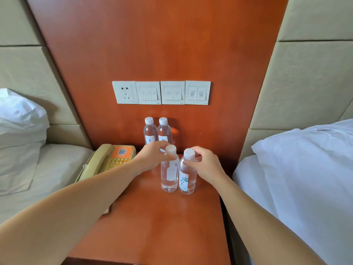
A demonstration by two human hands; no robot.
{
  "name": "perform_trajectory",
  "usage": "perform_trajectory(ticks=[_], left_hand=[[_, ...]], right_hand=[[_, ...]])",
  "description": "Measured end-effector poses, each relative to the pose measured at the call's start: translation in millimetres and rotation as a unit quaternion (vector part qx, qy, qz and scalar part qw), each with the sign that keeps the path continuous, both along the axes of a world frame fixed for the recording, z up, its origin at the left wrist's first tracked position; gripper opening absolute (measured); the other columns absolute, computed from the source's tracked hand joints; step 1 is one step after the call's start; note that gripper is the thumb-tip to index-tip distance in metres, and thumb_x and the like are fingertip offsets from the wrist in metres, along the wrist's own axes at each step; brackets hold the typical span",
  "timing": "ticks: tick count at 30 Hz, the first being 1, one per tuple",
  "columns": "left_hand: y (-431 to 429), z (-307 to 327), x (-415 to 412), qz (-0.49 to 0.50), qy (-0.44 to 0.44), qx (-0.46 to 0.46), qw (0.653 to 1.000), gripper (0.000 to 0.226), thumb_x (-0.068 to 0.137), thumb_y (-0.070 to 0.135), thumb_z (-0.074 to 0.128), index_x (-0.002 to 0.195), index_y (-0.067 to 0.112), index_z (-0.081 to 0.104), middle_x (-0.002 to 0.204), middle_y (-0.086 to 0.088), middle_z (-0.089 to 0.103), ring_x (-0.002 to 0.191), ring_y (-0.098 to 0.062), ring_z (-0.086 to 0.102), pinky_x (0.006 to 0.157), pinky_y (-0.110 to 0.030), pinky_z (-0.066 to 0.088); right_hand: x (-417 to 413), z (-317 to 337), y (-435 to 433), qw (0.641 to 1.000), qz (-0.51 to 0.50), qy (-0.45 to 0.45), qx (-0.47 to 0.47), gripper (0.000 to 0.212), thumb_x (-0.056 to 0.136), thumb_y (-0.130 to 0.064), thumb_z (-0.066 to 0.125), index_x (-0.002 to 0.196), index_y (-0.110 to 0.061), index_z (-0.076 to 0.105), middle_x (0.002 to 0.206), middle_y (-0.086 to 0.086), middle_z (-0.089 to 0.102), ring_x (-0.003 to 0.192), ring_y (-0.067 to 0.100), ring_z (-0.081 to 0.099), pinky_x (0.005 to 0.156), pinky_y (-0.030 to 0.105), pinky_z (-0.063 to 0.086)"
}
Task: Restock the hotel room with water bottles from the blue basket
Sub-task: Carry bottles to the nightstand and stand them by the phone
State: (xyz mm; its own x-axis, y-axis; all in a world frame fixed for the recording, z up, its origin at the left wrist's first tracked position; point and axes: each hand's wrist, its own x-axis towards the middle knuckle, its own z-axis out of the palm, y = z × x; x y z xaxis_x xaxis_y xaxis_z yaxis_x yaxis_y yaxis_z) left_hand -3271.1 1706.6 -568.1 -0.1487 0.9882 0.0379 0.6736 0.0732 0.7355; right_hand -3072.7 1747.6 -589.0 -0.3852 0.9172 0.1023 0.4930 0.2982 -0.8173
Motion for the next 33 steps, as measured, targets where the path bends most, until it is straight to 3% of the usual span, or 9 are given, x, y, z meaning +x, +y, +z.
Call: perform_trajectory(ticks=[9,13,16,19,21,25,28,30,33], left_hand=[[22,-1,-18,-0.034,0.054,0.015,0.998,0.021,0.087,0.03,0.071,0.105,0.027,0.061,0.092,0.011,0.062,0.087,-0.004,0.06,0.065,-0.014,0.042],[27,-6,-23,-0.078,0.001,0.015,0.997,0.022,0.085,0.016,0.067,0.096,0.033,0.061,0.089,0.017,0.063,0.079,0.011,0.061,0.061,-0.004,0.043],[29,-10,-24,-0.098,-0.022,0.014,0.995,0.021,0.083,0.015,0.066,0.096,0.032,0.062,0.089,0.016,0.064,0.081,0.007,0.062,0.063,-0.005,0.044],[34,-6,-27,-0.102,-0.01,-0.026,0.994,0.025,0.083,0.031,0.072,0.104,0.029,0.059,0.098,0.01,0.064,0.094,-0.008,0.063,0.073,-0.016,0.048],[34,-4,-27,-0.079,0.032,-0.05,0.995,0.058,0.073,0.056,0.076,0.114,0.024,0.05,0.101,0.007,0.061,0.094,-0.009,0.061,0.076,-0.023,0.049],[30,-4,-27,-0.021,0.254,-0.044,0.966,0.104,0.062,0.089,0.055,0.133,0.016,0.036,0.115,-0.002,0.059,0.098,-0.023,0.06,0.085,-0.042,0.053],[30,-2,-29,-0.006,0.319,-0.026,0.947,0.084,0.073,0.087,0.043,0.114,0.014,0.043,0.098,-0.002,0.064,0.086,-0.027,0.062,0.074,-0.042,0.053],[28,-1,-27,-0.033,0.326,-0.005,0.945,0.064,0.082,0.077,0.045,0.101,0.016,0.039,0.074,0.004,0.053,0.073,-0.023,0.056,0.065,-0.038,0.049],[26,1,-27,-0.062,0.319,0.036,0.945,0.044,0.091,0.056,0.054,0.102,0.015,0.041,0.065,0.007,0.037,0.07,-0.025,0.05,0.06,-0.034,0.042]], right_hand=[[-9,-4,18,1.0,-0.025,0.002,0.011,0.031,0.09,-0.024,0.064,0.12,-0.025,0.059,0.115,-0.005,0.066,0.107,0.02,0.06,0.093,0.041,0.05],[-19,-9,21,0.999,-0.035,0.012,0.001,0.031,0.091,-0.026,0.06,0.122,-0.028,0.056,0.113,-0.007,0.064,0.102,0.014,0.058,0.081,0.029,0.047],[-25,-6,23,0.999,-0.036,0.01,-0.021,0.03,0.088,-0.028,0.063,0.115,-0.033,0.054,0.104,-0.014,0.061,0.1,0.012,0.059,0.081,0.03,0.05],[-27,-3,23,0.999,-0.044,0.015,-0.028,0.029,0.087,-0.031,0.067,0.113,-0.033,0.056,0.103,-0.015,0.062,0.1,0.011,0.06,0.081,0.029,0.053],[-27,0,21,0.998,-0.049,0.024,-0.029,0.032,0.087,-0.033,0.07,0.116,-0.032,0.057,0.108,-0.013,0.062,0.101,0.01,0.059,0.072,0.021,0.049],[-29,9,15,0.998,-0.053,0.014,-0.042,0.048,0.085,-0.031,0.071,0.128,-0.035,0.05,0.107,-0.014,0.058,0.097,0.006,0.056,0.068,0.015,0.042],[-34,12,13,0.997,-0.071,-0.012,-0.025,0.045,0.087,-0.028,0.069,0.128,-0.031,0.05,0.112,-0.006,0.061,0.102,0.016,0.06,0.078,0.026,0.049],[-39,13,11,0.995,-0.085,-0.041,-0.007,0.036,0.089,-0.028,0.067,0.122,-0.028,0.053,0.113,-0.003,0.063,0.104,0.02,0.061,0.088,0.036,0.053],[-44,12,9,0.992,-0.111,-0.061,0.011,0.025,0.092,-0.028,0.064,0.115,-0.027,0.055,0.114,-0.001,0.065,0.106,0.023,0.061,0.092,0.043,0.053]])
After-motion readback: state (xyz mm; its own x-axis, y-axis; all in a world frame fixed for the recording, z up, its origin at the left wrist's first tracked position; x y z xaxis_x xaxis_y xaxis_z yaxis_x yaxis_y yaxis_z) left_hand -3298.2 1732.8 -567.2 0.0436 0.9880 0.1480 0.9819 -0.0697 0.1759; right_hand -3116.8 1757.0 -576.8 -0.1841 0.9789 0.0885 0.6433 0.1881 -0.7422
